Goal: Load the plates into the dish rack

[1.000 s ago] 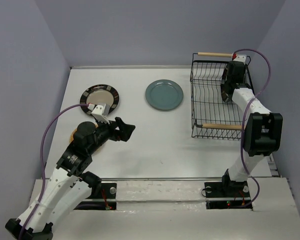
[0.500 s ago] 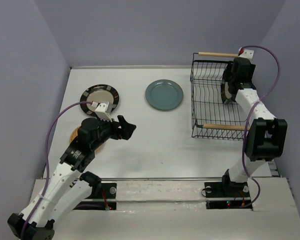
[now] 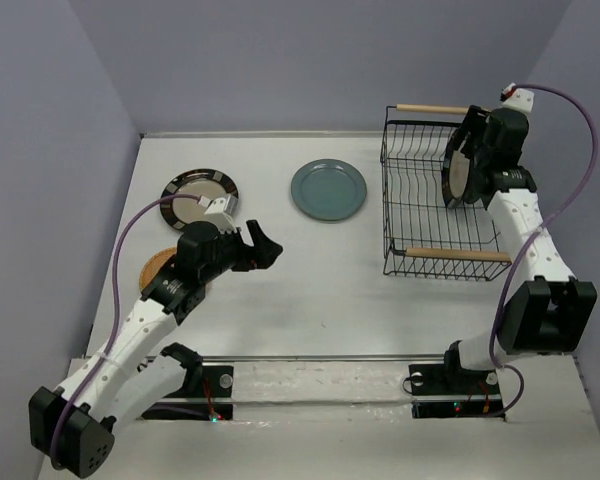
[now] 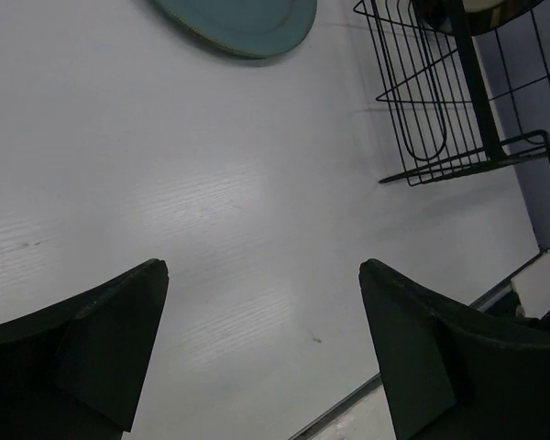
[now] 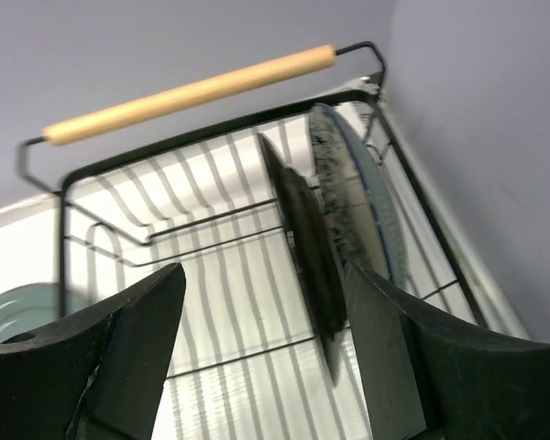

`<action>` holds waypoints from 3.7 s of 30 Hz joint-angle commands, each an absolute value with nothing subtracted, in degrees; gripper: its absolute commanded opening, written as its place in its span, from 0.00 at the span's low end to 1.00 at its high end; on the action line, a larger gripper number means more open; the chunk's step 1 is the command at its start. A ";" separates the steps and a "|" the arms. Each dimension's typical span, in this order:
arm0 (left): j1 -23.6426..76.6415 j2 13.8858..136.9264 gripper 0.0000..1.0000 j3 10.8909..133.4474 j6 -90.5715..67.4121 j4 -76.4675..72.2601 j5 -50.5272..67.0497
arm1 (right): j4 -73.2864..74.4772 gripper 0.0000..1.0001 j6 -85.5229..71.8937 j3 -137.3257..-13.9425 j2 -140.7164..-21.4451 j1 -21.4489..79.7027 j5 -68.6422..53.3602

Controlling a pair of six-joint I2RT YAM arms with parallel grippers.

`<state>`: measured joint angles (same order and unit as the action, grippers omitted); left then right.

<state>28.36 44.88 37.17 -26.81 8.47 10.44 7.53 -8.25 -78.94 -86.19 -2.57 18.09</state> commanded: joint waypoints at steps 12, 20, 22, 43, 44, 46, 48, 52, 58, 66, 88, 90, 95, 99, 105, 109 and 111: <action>28.12 76.44 0.90 43.31 -46.93 -20.38 -1.56 | -1.38 0.72 -31.08 -54.16 -57.23 3.59 -9.66; 26.11 102.46 0.73 61.06 -46.41 -23.45 -1.68 | -7.38 0.72 -34.80 -40.62 -50.46 18.62 -7.64; 25.23 106.33 0.71 63.27 -47.45 -24.17 -0.27 | -7.38 0.71 -34.89 -39.64 -49.49 18.63 -7.91; 22.67 130.33 0.30 75.50 -60.64 -40.86 9.57 | -4.66 0.70 -33.22 -39.99 -45.61 19.16 -10.19; 22.68 130.52 0.21 75.15 -60.99 -42.44 9.84 | -4.57 0.70 -33.22 -40.16 -45.88 19.16 -10.28; 22.59 129.47 0.06 73.92 -60.91 -44.29 9.84 | -4.48 0.70 -33.22 -40.43 -46.58 19.16 -10.46; 22.59 127.10 0.06 69.63 -60.03 -48.94 9.58 | -3.96 0.70 -32.87 -40.60 -46.84 19.16 -10.37; 21.80 117.79 0.06 61.63 -58.10 -52.46 8.00 | -3.25 0.70 -32.43 -41.31 -46.76 19.16 -10.28; 19.69 102.66 0.06 47.65 -61.69 -59.94 7.65 | -0.27 0.73 -30.59 -46.75 -52.02 19.77 -13.80; 17.75 84.48 0.06 36.31 -65.30 -64.61 11.16 | 3.52 0.84 -30.15 -52.11 -56.95 20.83 -11.43; 17.75 55.99 0.06 34.80 -69.86 -53.96 23.19 | 2.73 0.91 -32.17 -63.55 -73.21 20.83 -32.24; 17.75 56.16 0.06 34.98 -70.92 -56.32 25.04 | -0.16 0.90 -34.09 -62.85 -73.91 20.83 -36.27; 17.84 55.38 0.06 35.16 -72.42 -57.57 28.30 | -12.46 0.78 -39.81 -58.46 -74.27 20.83 -44.11; 17.84 53.53 0.06 35.86 -70.58 -53.72 28.74 | -12.83 0.42 -40.43 -58.45 -73.83 20.83 -43.69; 17.84 51.77 0.66 39.90 -61.80 -35.88 27.87 | -10.91 0.07 -39.47 -58.97 -68.48 20.83 -36.84; 17.84 47.30 0.92 39.90 -53.38 -27.18 26.02 | -3.36 0.07 -35.51 -65.45 -66.98 17.77 -33.05; 17.84 45.80 0.99 40.69 -49.85 -20.68 24.97 | -0.18 0.07 -34.46 -68.45 -66.71 15.04 -32.17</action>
<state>17.67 50.35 36.93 -58.83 -29.63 25.96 -1.23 -37.91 -59.59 -69.71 19.77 -37.76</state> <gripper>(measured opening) 0.948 0.170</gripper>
